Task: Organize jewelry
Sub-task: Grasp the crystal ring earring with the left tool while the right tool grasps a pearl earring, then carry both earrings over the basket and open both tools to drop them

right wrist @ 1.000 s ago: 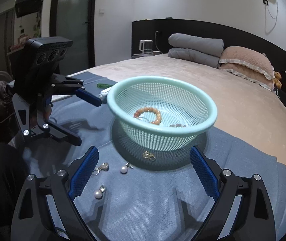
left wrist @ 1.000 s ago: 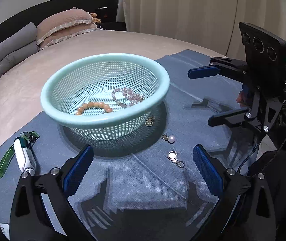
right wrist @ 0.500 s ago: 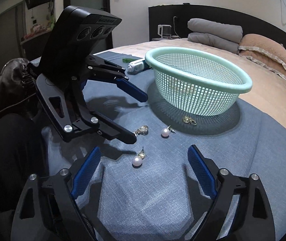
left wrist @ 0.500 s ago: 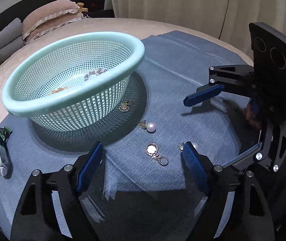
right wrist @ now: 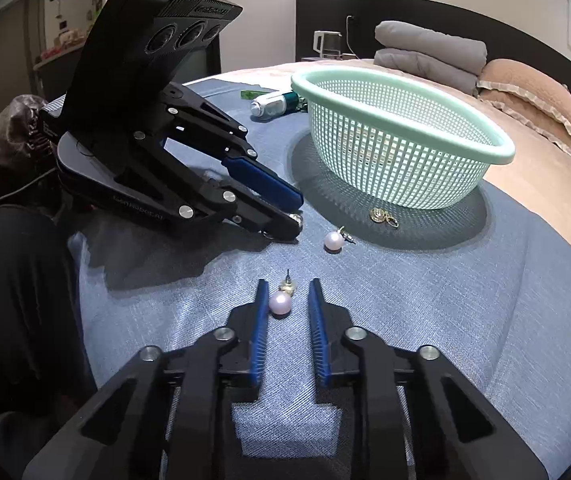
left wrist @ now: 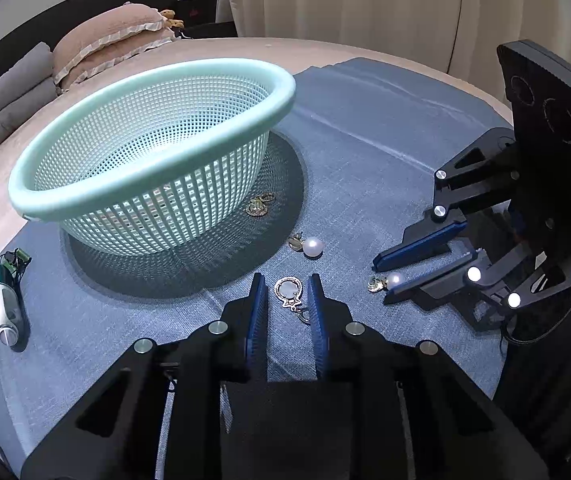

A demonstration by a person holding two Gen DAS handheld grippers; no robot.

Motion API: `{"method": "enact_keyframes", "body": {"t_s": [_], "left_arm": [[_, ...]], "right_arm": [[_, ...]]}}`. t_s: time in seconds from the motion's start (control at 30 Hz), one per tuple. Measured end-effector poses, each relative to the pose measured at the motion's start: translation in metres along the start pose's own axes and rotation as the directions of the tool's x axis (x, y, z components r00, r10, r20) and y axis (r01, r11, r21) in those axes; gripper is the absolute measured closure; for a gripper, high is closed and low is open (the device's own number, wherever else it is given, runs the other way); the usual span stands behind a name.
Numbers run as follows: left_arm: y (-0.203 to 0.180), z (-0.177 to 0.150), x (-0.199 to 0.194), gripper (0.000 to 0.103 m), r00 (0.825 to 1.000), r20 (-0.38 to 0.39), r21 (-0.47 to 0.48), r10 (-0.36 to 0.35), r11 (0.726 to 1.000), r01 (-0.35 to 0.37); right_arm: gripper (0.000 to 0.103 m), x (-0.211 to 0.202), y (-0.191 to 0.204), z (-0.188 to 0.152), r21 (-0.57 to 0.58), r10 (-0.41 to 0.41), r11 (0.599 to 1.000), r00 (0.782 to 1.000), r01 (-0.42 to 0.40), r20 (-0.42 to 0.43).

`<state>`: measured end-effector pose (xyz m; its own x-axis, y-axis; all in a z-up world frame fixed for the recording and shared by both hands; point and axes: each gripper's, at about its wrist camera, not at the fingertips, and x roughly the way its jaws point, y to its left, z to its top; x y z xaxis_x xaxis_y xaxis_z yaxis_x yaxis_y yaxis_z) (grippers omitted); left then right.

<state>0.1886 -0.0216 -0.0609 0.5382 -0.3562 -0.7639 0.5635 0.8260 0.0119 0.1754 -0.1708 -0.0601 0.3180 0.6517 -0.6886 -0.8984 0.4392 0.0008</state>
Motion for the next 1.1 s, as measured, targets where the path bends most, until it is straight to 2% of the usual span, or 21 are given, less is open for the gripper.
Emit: {"method": "enact_keyframes", "body": {"t_s": [0.07,0.27,0.5,0.63,0.77,0.93,1.03,1.1], "left_arm": [[-0.002,-0.001,0.000,0.088,1.000,0.000,-0.004,-0.007,1.000,0.007],[0.000,-0.001,-0.003,0.089,1.000,-0.011,-0.035,-0.029,0.999,0.028],[0.000,-0.010,-0.017,0.089,0.999,-0.003,-0.050,-0.036,0.998,0.036],[0.012,-0.008,-0.028,0.089,1.000,0.004,-0.064,-0.010,0.998,0.010],[0.024,0.002,-0.049,0.088,0.999,0.032,-0.063,0.043,0.997,-0.041],[0.046,0.028,-0.082,0.088,0.988,0.091,-0.058,0.127,0.991,-0.122],[0.056,0.045,-0.093,0.088,0.980,0.117,-0.054,0.159,0.987,-0.154],[0.061,0.057,-0.096,0.088,0.977,0.131,-0.050,0.168,0.985,-0.162]], "right_arm": [[0.092,-0.001,0.000,-0.001,0.006,0.006,1.000,1.000,-0.006,0.000],[0.092,-0.008,0.000,-0.004,0.023,0.014,1.000,1.000,-0.014,-0.006],[0.092,-0.030,-0.013,-0.012,0.043,-0.037,0.998,0.999,0.038,-0.021],[0.092,-0.046,-0.024,-0.006,0.043,-0.069,0.997,0.997,0.069,-0.020],[0.092,-0.064,-0.036,0.013,-0.008,-0.127,0.992,0.992,0.127,-0.011],[0.092,-0.100,-0.059,0.051,-0.024,-0.196,0.980,0.976,0.199,0.093],[0.092,-0.110,-0.068,0.076,-0.047,-0.206,0.976,0.967,0.215,0.148],[0.092,-0.110,-0.073,0.094,-0.060,-0.171,0.981,0.970,0.183,0.172]]}}
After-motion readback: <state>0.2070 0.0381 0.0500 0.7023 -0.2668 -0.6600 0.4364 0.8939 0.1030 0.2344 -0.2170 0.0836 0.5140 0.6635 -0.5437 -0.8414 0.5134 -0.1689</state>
